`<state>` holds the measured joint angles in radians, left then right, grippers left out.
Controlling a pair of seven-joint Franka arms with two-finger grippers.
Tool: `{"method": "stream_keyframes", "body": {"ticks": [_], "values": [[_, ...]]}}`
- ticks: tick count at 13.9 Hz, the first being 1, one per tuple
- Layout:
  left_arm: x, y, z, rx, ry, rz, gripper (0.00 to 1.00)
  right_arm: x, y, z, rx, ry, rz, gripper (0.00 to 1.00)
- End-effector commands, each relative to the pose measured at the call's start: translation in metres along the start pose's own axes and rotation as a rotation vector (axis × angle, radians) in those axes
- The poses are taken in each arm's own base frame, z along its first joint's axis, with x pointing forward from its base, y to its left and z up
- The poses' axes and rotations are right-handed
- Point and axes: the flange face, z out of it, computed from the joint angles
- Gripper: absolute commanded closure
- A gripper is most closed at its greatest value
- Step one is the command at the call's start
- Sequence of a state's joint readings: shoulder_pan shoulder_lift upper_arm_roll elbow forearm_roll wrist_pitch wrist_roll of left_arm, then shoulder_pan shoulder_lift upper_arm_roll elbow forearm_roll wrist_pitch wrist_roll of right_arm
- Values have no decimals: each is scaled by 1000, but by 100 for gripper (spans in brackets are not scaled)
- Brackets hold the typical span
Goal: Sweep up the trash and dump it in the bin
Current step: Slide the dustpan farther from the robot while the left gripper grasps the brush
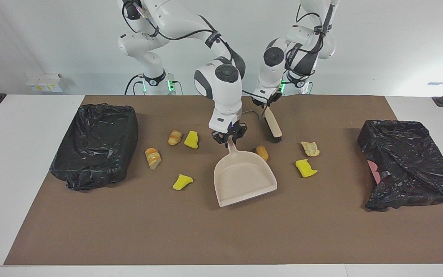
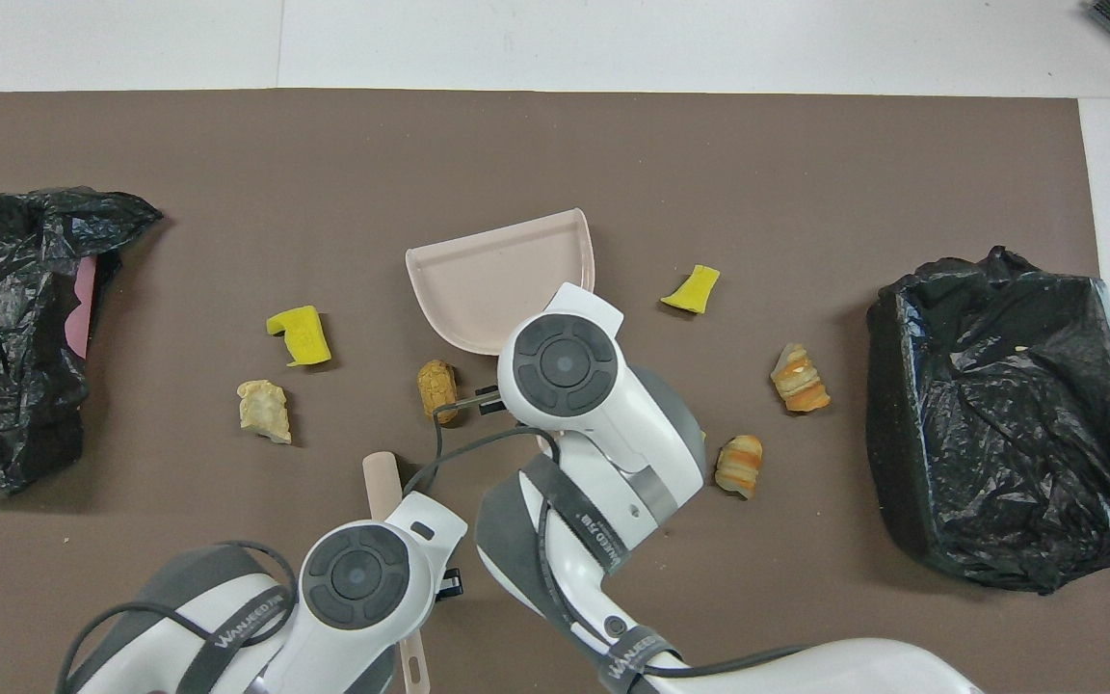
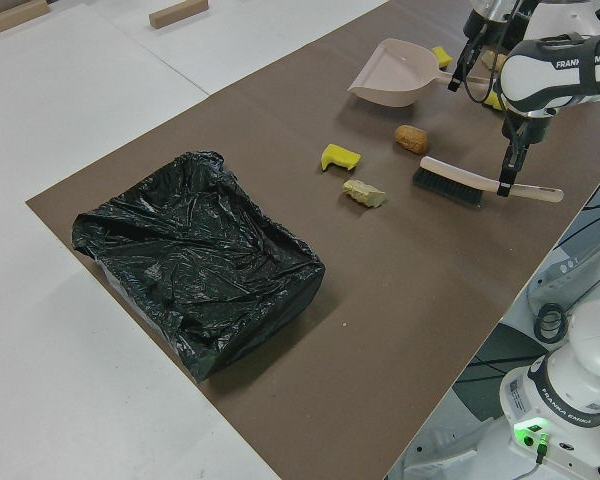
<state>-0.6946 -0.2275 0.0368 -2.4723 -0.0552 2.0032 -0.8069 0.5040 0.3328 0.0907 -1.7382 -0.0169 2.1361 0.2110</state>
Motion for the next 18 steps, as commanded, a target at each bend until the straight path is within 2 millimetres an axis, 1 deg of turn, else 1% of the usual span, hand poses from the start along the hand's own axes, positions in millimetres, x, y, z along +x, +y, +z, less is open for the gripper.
{"method": "stream_keyframes", "body": {"ticks": [1,2,3,4,5,6,8,9,10,11,12,13,15,17,18], "values": [[31,-24,-31,-8,36,-17,100,-5,25,-10,-7,-32,-191,100],[50,-41,-44,-35,48,-31,100,-6,26,-10,-10,-44,-255,100],[75,-65,-63,-68,69,-27,100,-7,29,-9,-10,-55,-323,100],[93,-83,-71,-83,79,-14,100,-7,35,-8,-9,-68,-400,100],[105,-92,-69,-85,75,2,100,-8,41,-7,-4,-84,-495,100],[118,-111,-68,-96,81,-3,100,-10,48,-6,0,-103,-572,100],[144,-155,-65,-117,99,5,100,-10,64,-4,-35,-134,-681,100],[155,-171,-60,-123,104,11,100,-11,67,-4,-58,-152,-727,100],[162,-181,-52,-121,96,19,100,-12,69,-5,-71,-171,-778,100],[167,-183,-38,-114,72,33,100,-12,77,-6,-83,-182,-856,100],[174,-181,-26,-111,65,36,100,-11,83,-7,-92,-190,-930,100],[177,-177,-23,-115,86,38,100,-11,89,-7,-95,-198,-979,100],[181,-165,-10,-107,78,59,100,-11,90,-6,-100,-203,-1036,100],[179,-142,-4,-104,88,105,100,-17,96,-4,-98,-221,-1092,100],[175,-130,-4,-105,90,130,100,-22,98,0,-92,-231,-1106,100]]}}
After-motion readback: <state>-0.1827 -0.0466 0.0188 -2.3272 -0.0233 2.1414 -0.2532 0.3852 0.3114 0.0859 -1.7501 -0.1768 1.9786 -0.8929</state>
